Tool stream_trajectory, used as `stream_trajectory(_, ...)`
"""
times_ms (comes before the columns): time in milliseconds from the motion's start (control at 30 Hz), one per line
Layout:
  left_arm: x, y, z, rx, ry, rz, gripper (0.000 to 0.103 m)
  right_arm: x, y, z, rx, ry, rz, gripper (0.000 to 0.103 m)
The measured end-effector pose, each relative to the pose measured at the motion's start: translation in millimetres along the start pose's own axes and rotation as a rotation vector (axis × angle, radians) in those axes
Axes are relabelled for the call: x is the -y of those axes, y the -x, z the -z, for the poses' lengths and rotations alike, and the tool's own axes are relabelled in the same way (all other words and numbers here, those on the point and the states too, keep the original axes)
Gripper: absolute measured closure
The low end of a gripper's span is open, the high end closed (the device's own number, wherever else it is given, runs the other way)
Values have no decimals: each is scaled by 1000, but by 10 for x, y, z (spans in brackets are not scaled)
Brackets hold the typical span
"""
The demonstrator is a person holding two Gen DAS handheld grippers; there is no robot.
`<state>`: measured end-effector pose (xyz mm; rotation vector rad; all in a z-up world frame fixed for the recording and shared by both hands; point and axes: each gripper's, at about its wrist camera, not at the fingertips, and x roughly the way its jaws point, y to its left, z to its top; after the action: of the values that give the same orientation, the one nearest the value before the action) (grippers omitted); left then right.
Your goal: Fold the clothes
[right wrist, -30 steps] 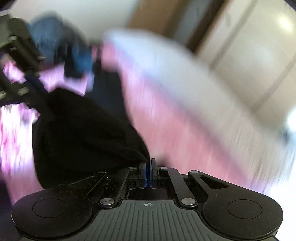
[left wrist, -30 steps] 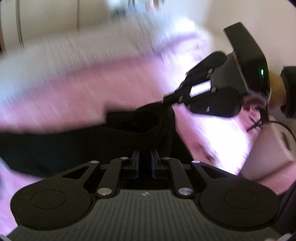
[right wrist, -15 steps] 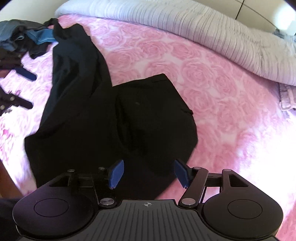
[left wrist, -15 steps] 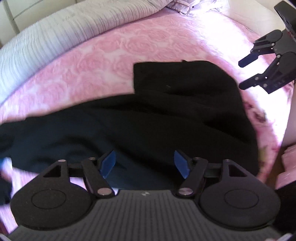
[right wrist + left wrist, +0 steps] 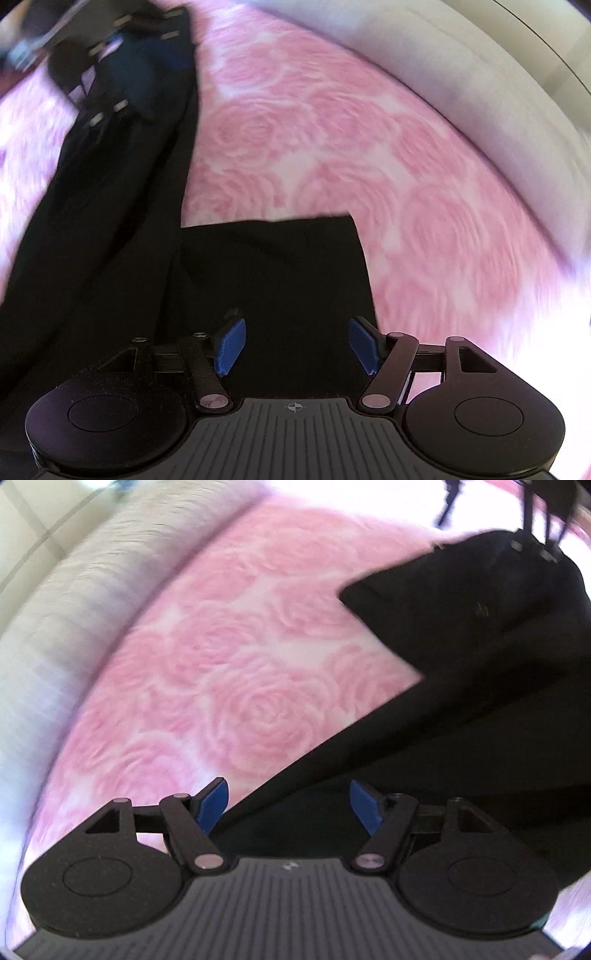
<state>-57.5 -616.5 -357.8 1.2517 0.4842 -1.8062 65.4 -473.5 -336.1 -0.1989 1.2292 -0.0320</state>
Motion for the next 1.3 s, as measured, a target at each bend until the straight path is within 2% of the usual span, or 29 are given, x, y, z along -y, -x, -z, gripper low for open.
stream_trajectory(100,-134,-163,26,-11,-21,55,35,-63,-206,-129,-22,193,-7,37)
stream_trajectory(167,-224,-271,44,-18,-36,92,45,-75,-314,-185,-39,302,-19,37)
stream_trajectory(233,-313,-380,61,-25,-50,129,78,-88,-421,-242,-56,410,-31,37)
stream_trajectory(267,-358,-434,70,-29,-57,148,87,-94,-475,-270,-64,464,-37,37)
stream_trajectory(300,-399,-479,81,-32,-64,164,103,-101,-525,-299,-73,518,-44,37)
stream_trajectory(467,-256,154,403,27,-18,110,103,-152,-666,-535,-107,758,-136,35)
stream_trajectory(533,-124,482,569,49,5,76,103,-183,-734,-638,-120,824,-181,26)
stream_trajectory(700,270,1159,965,30,121,34,103,-316,-1038,-823,-215,955,-273,23)
stream_trajectory(800,540,1336,1122,-8,173,13,103,-433,-1243,-821,-377,874,-303,24)
stream_trajectory(900,741,1367,1153,-36,219,-20,103,-451,-1354,-877,-470,757,-314,59)
stream_trajectory(933,799,1373,1144,-42,228,-36,103,-460,-1306,-852,-463,764,-309,85)
stream_trajectory(967,838,1387,1107,-46,232,-57,103,-467,-1253,-826,-453,769,-305,91)
stream_trajectory(1067,861,1503,934,-30,271,-133,103,-340,-873,-710,-336,729,-250,95)
stream_trajectory(1100,832,1585,858,-15,287,-166,103,-259,-714,-675,-286,699,-216,102)
stream_trajectory(1167,758,1758,687,17,316,-228,103,-38,-329,-593,-191,639,-106,102)
stream_trajectory(1300,745,2112,253,37,253,-377,103,531,690,-295,-12,529,168,103)
